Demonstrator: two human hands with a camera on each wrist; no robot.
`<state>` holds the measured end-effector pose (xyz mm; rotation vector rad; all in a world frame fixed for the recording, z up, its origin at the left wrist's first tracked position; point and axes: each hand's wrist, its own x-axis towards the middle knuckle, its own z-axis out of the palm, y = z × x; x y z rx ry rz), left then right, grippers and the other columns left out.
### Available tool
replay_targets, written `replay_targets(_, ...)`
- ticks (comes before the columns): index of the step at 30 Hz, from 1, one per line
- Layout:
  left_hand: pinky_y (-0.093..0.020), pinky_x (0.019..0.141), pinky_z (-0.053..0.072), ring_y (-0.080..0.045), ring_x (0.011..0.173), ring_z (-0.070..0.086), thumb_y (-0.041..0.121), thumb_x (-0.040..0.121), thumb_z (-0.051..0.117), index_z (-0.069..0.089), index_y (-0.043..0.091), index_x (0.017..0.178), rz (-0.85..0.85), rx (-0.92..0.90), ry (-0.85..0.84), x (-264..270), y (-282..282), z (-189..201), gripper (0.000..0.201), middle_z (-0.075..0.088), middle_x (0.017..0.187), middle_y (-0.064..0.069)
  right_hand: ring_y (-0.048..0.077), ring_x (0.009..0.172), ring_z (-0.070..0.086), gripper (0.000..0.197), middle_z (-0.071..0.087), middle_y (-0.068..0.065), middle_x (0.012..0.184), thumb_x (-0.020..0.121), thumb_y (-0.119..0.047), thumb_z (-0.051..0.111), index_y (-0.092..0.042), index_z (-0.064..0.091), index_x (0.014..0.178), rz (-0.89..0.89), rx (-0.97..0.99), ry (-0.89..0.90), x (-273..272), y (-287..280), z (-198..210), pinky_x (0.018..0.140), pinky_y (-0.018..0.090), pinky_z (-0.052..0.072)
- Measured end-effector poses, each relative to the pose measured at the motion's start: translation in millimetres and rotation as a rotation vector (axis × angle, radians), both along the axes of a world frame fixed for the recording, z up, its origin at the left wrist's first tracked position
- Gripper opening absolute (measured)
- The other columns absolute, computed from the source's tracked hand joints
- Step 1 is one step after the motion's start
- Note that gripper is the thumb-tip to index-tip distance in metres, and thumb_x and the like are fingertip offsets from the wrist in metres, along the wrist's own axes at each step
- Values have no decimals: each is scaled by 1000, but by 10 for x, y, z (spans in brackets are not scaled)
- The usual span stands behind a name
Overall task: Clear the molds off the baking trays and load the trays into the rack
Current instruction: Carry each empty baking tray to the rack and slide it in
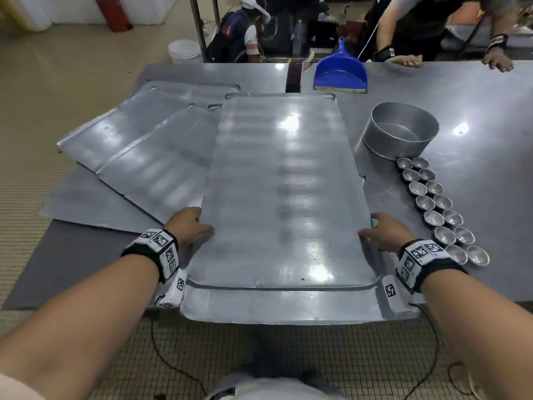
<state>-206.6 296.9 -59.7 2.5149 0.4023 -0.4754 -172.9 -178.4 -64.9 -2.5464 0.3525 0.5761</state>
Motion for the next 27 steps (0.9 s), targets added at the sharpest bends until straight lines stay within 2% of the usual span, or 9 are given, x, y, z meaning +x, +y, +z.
replay_targets(2, -36, 90, 47, -37, 113, 58, 38, 81, 78, 61, 8, 119, -61, 96, 7, -168, -82, -1, 51, 60, 119, -18, 33, 118, 58, 62, 57, 17, 135, 86, -38, 74, -16, 52, 140, 82, -86, -68, -96, 19, 51, 99, 42, 49)
replay_targets(4, -41, 104, 43, -38, 126, 48, 49, 79, 74, 54, 15, 137, -110, 196, -6, -355, -190, -3, 70, 48, 137, -17, 33, 121, 56, 64, 50, 17, 141, 87, -43, 72, -20, 50, 143, 151, -107, -136, -222, 101, 112, 102, 43, 47)
replay_targets(5, -42, 107, 41, -38, 129, 45, 52, 78, 72, 53, 18, 141, -122, 213, -25, -455, -270, -3, 74, 46, 141, -15, 31, 119, 57, 60, 51, 15, 140, 87, -46, 70, -22, 53, 140, 194, -97, -168, -300, 160, 136, 101, 43, 48)
replay_targets(8, -45, 107, 42, -31, 129, 46, 60, 79, 69, 56, 24, 137, -199, 172, -60, -769, -596, 47, 70, 49, 139, -8, 22, 111, 60, 49, 58, 5, 130, 90, -50, 66, -23, 60, 131, 344, -39, -213, -586, 371, 171, 93, 38, 49)
replay_targets(11, -46, 102, 45, -21, 121, 49, 73, 76, 66, 59, 30, 129, -300, 130, -36, -1102, -899, 91, 69, 51, 130, 3, 15, 101, 59, 47, 63, 1, 121, 90, -53, 65, -23, 65, 126, 497, -1, -218, -917, 598, 141, 87, 32, 49)
replay_targets(15, -42, 102, 41, -15, 116, 48, 81, 64, 69, 62, 35, 124, -334, 144, -50, -1430, -1120, 68, 76, 51, 123, 9, 10, 103, 53, 51, 60, -10, 112, 82, -68, 63, -30, 70, 114, 613, 14, -255, -1298, 782, 27, 88, 31, 48)
replay_targets(20, -42, 106, 37, -14, 122, 42, 87, 55, 70, 58, 36, 131, -373, 170, -100, -1618, -1125, -30, 93, 49, 128, 10, 13, 110, 49, 82, 58, -9, 121, 67, -85, 60, -31, 64, 128, 699, -55, -349, -1584, 836, -87, 94, 35, 42)
replay_targets(23, -40, 107, 36, -15, 122, 41, 85, 56, 72, 57, 34, 133, -372, 167, -136, -1664, -1114, -66, 93, 49, 128, 9, 13, 115, 46, 86, 56, -10, 125, 66, -86, 59, -32, 60, 132, 673, -65, -376, -1662, 821, -154, 96, 35, 38)
replay_targets(27, -38, 105, 37, -13, 118, 41, 81, 61, 72, 60, 34, 129, -370, 148, -165, -1721, -1095, -91, 84, 49, 125, 11, 11, 115, 45, 84, 55, -12, 124, 66, -85, 62, -33, 60, 132, 650, -67, -385, -1750, 827, -198, 97, 32, 36)
